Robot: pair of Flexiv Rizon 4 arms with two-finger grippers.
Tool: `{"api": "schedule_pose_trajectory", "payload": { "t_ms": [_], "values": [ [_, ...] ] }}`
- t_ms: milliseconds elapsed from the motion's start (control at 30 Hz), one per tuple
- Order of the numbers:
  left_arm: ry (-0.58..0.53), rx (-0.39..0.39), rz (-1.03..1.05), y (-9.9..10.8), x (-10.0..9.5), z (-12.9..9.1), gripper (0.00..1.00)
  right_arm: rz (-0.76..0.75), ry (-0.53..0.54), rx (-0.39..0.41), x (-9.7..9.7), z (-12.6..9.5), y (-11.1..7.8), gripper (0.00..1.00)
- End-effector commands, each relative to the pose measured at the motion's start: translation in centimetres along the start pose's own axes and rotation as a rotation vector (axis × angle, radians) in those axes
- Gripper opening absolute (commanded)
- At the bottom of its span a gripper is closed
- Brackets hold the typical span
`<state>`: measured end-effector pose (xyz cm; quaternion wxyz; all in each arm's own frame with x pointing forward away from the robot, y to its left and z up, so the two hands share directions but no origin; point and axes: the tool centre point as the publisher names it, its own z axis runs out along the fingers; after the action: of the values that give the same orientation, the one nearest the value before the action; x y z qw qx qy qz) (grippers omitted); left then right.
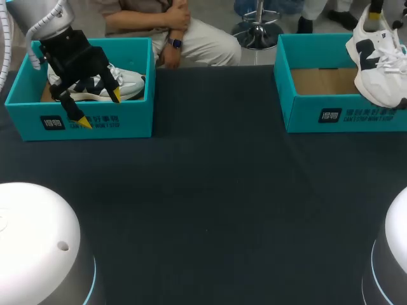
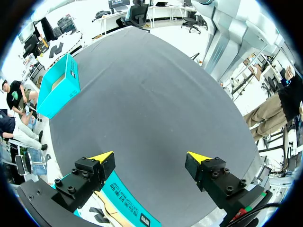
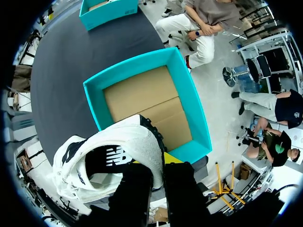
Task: Take the shoe out of the shoebox, open the shoe tongue, remove and reinsert the insole, then place the shoe into the shoebox
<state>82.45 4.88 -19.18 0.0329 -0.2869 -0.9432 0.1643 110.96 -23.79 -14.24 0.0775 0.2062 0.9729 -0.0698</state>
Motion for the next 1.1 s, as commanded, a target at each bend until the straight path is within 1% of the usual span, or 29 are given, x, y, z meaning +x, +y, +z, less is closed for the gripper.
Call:
{"api": "schedule_pose_trajectory", "payload": {
  "t_ms": [33,667,700,733,767,800,833,867,900,933,967,1000,1033,1100],
  "values": [
    [0.003,-0.002,0.000,0.03,-0.05,-0.01,1.00,-0.002,0.038,0.010,-0.71,-0.21,0.38,0.00],
    [0.003,-0.002,0.000,0.03,-0.05,-0.01,1.00,-0.002,0.038,0.010,-0.71,-0.21,0.38,0.00],
    [0.003,-0.002,0.000,0.03,-0.05,-0.01,1.00,0.083,0.051,0.061,-0.92,0.04,0.40,0.00],
    [0.003,-0.002,0.000,0.03,-0.05,-0.01,1.00,0.157,0.076,0.047,-1.13,0.14,0.37,0.00],
    [0.003,-0.002,0.000,0.03,-0.05,-0.01,1.00,0.187,0.071,0.071,-1.17,0.10,0.47,0.00],
    [0.003,-0.002,0.000,0.03,-0.05,-0.01,1.00,0.242,0.064,0.124,-1.11,0.17,0.65,0.00],
    [0.003,-0.002,0.000,0.03,-0.05,-0.01,1.00,0.296,0.080,0.130,-1.12,0.22,0.73,0.00],
    [0.003,-0.002,0.000,0.03,-0.05,-0.01,1.00,0.345,0.075,0.138,-1.11,0.15,0.79,0.00],
    [0.003,-0.002,0.000,0.03,-0.05,-0.01,1.00,0.401,0.071,0.174,-1.14,0.08,0.83,0.00],
    [0.003,-0.002,0.000,0.03,-0.05,-0.01,1.00,0.453,0.093,0.201,-1.15,0.22,0.87,0.00],
    [0.003,-0.002,0.000,0.03,-0.05,-0.01,1.00,0.504,0.112,0.187,-1.09,0.29,0.94,0.00],
    [0.003,-0.002,0.000,0.03,-0.05,-0.01,1.00,0.544,0.117,0.191,-1.06,0.26,1.01,0.00],
    [0.003,-0.002,0.000,0.03,-0.05,-0.01,1.00,0.584,0.116,0.225,-0.98,0.18,1.09,0.00],
    [0.003,-0.002,0.000,0.03,-0.05,-0.01,1.00,0.658,0.132,0.220,-0.87,0.13,1.18,0.00]
  ]
}}
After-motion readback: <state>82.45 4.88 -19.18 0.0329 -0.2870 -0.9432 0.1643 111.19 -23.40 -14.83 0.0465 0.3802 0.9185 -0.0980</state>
